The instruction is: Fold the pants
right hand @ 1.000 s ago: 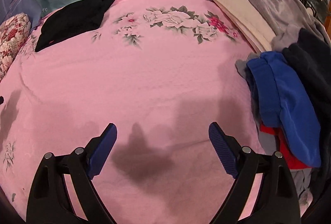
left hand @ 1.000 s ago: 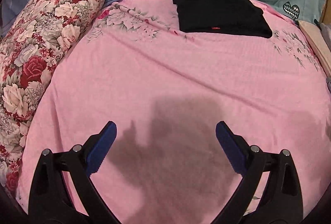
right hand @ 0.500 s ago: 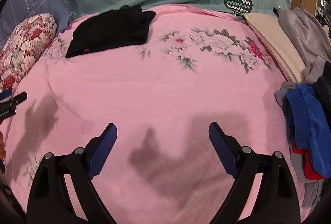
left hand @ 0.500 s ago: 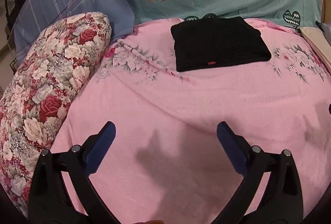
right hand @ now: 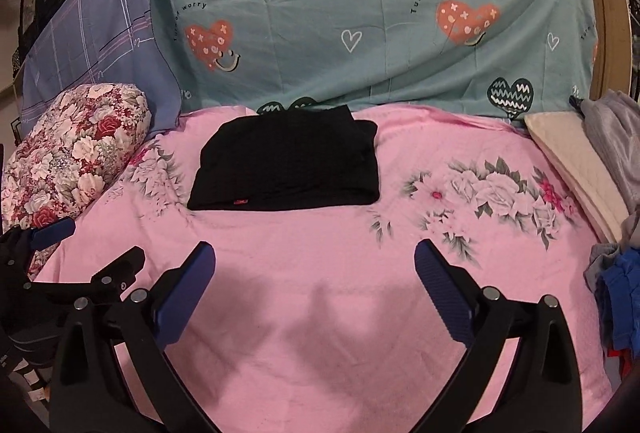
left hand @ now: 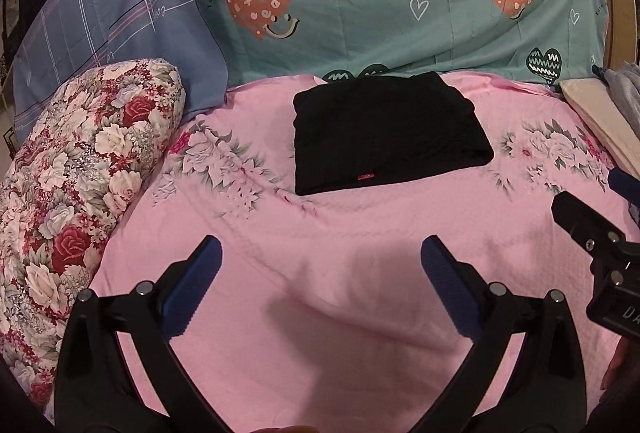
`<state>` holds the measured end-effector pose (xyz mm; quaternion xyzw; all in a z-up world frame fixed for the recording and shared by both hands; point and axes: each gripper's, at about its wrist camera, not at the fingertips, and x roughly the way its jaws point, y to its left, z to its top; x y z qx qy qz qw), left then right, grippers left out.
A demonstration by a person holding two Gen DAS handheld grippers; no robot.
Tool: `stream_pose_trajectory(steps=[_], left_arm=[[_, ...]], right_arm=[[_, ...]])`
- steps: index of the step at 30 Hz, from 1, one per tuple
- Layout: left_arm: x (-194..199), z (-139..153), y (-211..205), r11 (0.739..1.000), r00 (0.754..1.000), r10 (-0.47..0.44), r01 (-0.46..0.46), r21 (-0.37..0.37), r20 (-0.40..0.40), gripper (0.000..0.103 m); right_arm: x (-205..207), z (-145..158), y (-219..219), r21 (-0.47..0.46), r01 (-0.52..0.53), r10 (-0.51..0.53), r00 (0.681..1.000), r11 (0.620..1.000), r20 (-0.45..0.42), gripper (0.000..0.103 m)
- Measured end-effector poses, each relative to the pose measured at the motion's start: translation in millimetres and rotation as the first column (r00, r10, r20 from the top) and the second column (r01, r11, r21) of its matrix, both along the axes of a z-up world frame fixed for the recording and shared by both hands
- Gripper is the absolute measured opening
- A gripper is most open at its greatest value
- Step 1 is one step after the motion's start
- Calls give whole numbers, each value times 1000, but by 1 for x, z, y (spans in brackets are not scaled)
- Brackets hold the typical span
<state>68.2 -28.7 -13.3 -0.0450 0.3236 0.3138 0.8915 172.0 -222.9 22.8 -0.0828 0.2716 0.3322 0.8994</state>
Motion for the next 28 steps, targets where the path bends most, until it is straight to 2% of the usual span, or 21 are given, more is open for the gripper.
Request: stream_pose_trajectory(steps=[2, 9, 12, 15, 20, 23, 28], left_arm=[[4, -3, 4, 1000, 1000, -5, 5, -24, 3, 101], [15, -13, 3, 999, 999, -26, 25, -22, -21, 101], [13, -18, 2, 998, 999, -32, 32, -56, -9, 101], [11, -20, 3, 997, 1000, -4, 5, -72, 8, 101], [18, -23, 15, 995, 999, 40, -41, -95, -14, 101], [27, -24, 25, 992, 992, 102, -106, -61, -71, 101], [29, -23, 25, 992, 988, 129, -129, 6, -84, 101]], right_arm=[[8, -7, 0, -4, 8, -8, 1000, 1000, -10, 100], [19, -30, 1, -7, 17, -17, 996, 1000, -85, 100], [21, -33, 0, 0, 21, -21, 995, 1000, -98, 100], [23, -36, -2, 6, 23, -22, 993, 1000, -117, 100], [22, -38, 0, -3, 10, -10, 993, 1000, -120, 100], [20, -38, 3, -21, 4, -6, 995, 1000, -97, 100], [15, -31, 0, -26, 24, -25, 999, 999, -22, 100]])
